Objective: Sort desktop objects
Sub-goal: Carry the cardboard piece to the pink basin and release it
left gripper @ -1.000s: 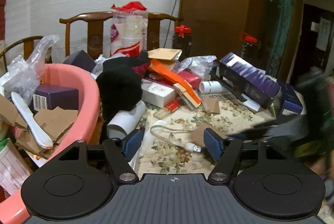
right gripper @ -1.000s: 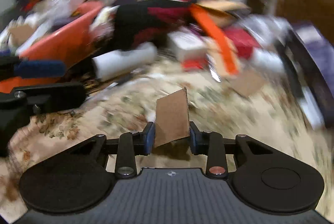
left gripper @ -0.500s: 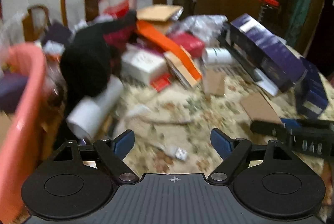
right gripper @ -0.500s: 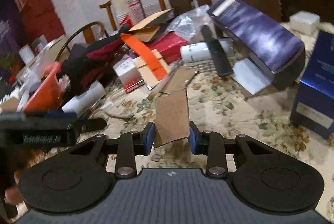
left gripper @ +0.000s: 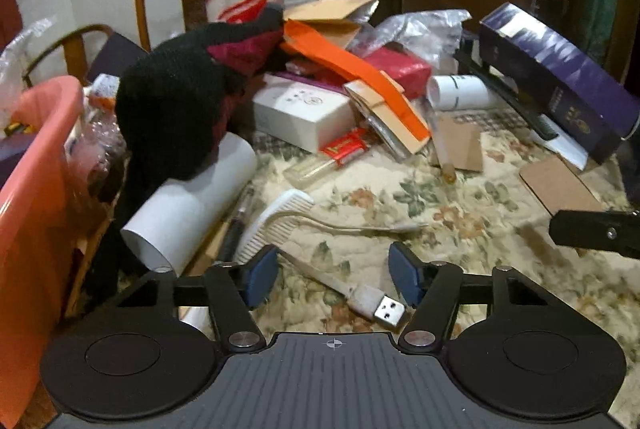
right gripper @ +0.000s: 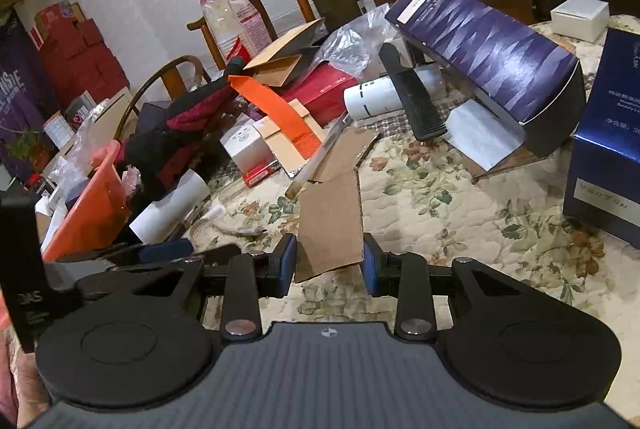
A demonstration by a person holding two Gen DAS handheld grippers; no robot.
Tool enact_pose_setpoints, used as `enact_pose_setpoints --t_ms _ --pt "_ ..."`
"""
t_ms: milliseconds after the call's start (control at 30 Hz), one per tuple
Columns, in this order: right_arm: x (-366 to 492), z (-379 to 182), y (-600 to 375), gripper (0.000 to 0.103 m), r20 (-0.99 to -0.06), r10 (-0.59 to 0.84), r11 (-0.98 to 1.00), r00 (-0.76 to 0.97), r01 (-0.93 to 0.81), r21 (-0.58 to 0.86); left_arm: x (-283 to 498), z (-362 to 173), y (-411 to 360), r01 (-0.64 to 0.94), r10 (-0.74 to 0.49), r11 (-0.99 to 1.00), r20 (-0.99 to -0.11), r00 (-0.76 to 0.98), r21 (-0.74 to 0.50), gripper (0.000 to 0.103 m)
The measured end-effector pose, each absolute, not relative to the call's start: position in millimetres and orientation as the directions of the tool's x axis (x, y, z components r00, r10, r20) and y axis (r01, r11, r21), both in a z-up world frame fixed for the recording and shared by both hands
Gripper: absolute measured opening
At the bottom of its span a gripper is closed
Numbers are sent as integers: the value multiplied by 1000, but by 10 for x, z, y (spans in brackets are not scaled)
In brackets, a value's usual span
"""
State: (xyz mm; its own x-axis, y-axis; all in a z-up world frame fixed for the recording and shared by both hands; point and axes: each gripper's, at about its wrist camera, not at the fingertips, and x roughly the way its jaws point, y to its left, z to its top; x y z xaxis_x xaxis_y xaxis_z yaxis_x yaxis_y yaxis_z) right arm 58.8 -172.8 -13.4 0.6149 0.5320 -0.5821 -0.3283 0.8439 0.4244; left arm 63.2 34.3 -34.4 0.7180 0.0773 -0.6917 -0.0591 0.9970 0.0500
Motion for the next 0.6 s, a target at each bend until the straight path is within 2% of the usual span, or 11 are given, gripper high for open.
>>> enact_pose_setpoints --t_ms 33,67,100,167,233,333,433,600 --pt "584 -137 -1724 38 -582 534 842 613 -331 425 622 -335 347 -53 68 998 -689 721 42 37" --pt "581 -137 -1720 38 -582 536 842 612 -333 425 605 -323 348 -58 70 997 -687 723 41 30" --pt "577 -136 -1717 38 -581 536 842 612 -334 424 595 -320 345 -68 86 996 -686 723 53 19" --pt "576 -134 -1720 38 -580 538 840 612 -333 428 565 -318 359 -78 94 996 -682 726 54 12" --pt "577 -134 -1728 38 -578 541 838 611 -332 433 533 -302 384 -82 83 996 -685 724 33 0" --pt "561 -126 -1716 39 -576 548 833 606 -340 436 477 -276 413 -54 17 998 -698 716 -30 0" --pt "533 -129 -1663 39 -579 571 820 582 -363 443 439 -279 344 -45 36 999 -695 718 6 0" --pt "505 -213 -1493 38 -614 569 822 546 -390 415 378 -282 192 17 -9 1000 -701 713 4 0"
